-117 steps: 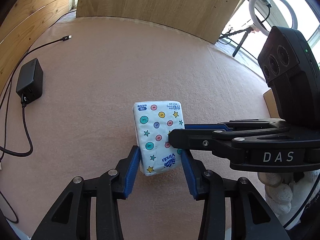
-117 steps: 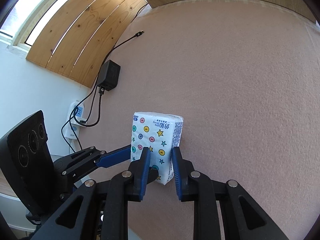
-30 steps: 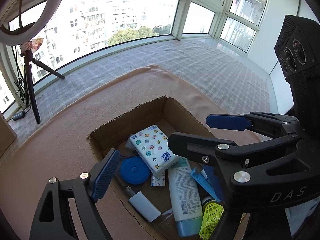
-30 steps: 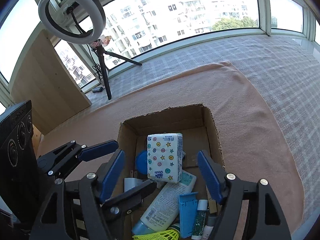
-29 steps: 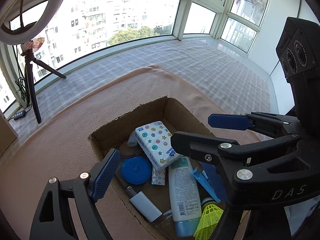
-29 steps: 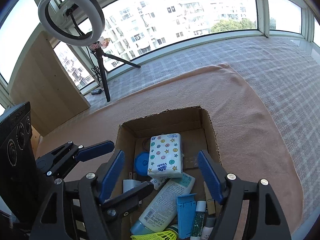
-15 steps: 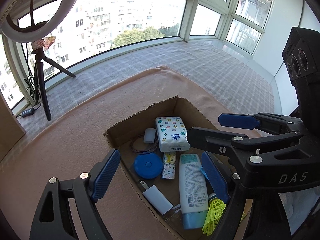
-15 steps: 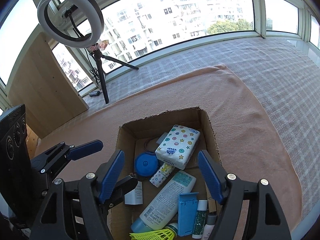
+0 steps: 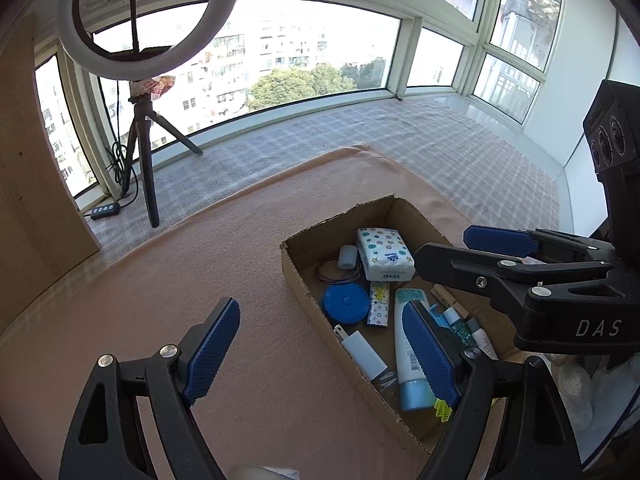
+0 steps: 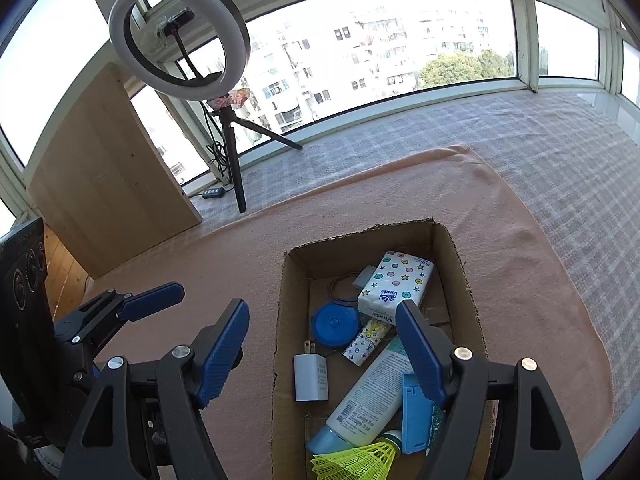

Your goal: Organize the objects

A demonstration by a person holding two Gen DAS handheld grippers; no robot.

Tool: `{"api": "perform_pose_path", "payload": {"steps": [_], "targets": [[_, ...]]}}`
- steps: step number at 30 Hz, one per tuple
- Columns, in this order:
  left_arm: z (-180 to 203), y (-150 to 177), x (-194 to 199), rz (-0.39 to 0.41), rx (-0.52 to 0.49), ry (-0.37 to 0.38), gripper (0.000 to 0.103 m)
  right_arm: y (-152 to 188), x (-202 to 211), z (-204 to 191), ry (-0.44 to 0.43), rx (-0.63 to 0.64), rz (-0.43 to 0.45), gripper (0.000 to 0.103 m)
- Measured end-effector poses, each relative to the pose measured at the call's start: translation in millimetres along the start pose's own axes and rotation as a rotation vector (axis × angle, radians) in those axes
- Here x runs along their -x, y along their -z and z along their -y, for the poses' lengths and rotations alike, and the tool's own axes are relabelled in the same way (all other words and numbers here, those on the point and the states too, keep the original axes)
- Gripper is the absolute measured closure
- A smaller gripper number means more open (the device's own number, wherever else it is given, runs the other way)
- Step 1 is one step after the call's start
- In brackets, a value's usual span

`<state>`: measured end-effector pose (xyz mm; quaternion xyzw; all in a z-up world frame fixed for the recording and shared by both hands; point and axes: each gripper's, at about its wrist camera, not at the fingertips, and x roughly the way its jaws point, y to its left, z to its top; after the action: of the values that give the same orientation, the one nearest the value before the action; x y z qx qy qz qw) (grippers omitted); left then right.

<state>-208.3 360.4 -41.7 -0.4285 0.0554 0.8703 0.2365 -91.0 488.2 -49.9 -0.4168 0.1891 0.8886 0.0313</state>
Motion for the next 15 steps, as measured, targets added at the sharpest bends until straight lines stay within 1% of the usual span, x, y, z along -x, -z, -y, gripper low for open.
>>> {"api": "perform_pose_path", "payload": {"steps": [8,11,15], "targets": [[-34.0,21.4,40.7,0.022,0.067,-0.058,0.016,10.3,13.4,-31.8,-0.002,0.034,0.025,0.031],[-49.2,32.6,59.8,0.033,0.097,-0.087,0.014,15.5,16.3,-46.1,-0.011,0.046,0.03,0.03],[-69.5,48.0,86.1,0.05,0.135,-0.133,0.013,24.3,17.8,-68.5,-0.018,0.079,0.033,0.03]]}}
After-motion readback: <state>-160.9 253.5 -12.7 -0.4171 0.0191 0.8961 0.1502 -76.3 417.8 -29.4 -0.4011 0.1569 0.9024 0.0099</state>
